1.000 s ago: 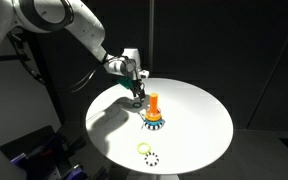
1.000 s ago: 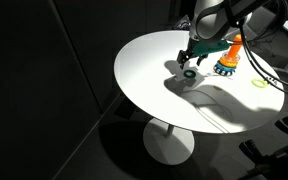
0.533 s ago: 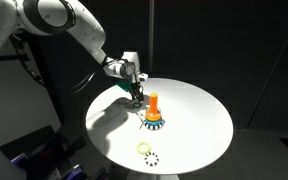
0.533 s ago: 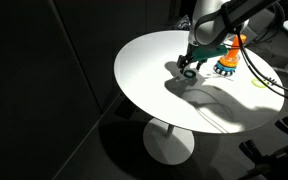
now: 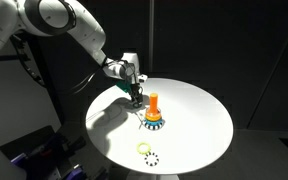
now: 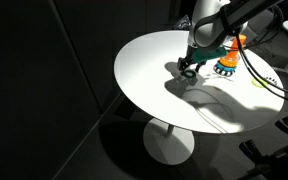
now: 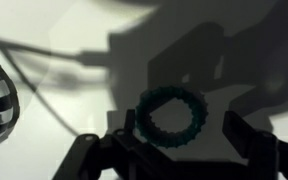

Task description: Put the circular object on the orange object

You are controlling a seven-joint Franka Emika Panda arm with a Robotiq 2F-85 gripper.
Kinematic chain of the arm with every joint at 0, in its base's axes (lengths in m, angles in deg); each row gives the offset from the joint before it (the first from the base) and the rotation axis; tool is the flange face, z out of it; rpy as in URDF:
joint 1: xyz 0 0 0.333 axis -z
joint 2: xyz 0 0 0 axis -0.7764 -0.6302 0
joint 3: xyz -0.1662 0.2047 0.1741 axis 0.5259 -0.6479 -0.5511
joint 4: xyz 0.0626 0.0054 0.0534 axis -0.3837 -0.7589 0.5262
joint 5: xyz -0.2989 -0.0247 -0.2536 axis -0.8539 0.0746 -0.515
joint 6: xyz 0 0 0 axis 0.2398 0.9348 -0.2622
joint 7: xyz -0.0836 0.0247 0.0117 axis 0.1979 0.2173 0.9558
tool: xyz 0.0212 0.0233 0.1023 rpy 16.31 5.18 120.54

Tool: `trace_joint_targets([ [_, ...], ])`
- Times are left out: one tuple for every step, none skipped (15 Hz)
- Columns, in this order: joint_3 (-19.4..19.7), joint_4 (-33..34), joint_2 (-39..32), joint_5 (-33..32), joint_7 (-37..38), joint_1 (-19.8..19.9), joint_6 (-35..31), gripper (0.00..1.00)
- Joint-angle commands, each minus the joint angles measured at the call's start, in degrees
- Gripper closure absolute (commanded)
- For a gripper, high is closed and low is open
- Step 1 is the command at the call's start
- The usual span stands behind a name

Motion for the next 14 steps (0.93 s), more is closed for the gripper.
trace_joint_targets([
  [-0.14, 0.98, -0.20, 0.50, 0.83, -0.08, 1.64, 0.14],
  [-0.15, 0.97, -0.21, 0.49, 0.84, -0.10, 1.68, 0.17],
  [-0.16, 0.94, -0.21, 0.48, 0.85, -0.13, 1.68, 0.21],
  [-0.15, 0.95, -0.23, 0.46, 0.87, -0.15, 1.71, 0.22],
  [-0.14, 0.96, -0.24, 0.44, 0.89, -0.17, 1.74, 0.27],
  [-0.14, 1.02, -0.24, 0.44, 0.90, -0.16, 1.79, 0.28],
  [-0.14, 1.04, -0.24, 0.44, 0.90, -0.16, 1.79, 0.32],
  [-0.14, 1.06, -0.26, 0.43, 0.89, -0.17, 1.79, 0.38],
  [-0.14, 1.06, -0.26, 0.43, 0.89, -0.17, 1.79, 0.48],
  [-0.13, 1.13, -0.24, 0.41, 0.91, -0.19, 1.79, 0.56],
  [-0.13, 1.21, -0.24, 0.39, 0.92, -0.23, 1.78, 0.64],
  [-0.14, 1.17, -0.30, 0.40, 0.92, -0.24, 1.80, 0.69],
  [-0.15, 1.16, -0.33, 0.39, 0.91, -0.25, 1.82, 0.70],
  [-0.14, 1.18, -0.38, 0.39, 0.92, -0.26, 1.87, 0.71],
])
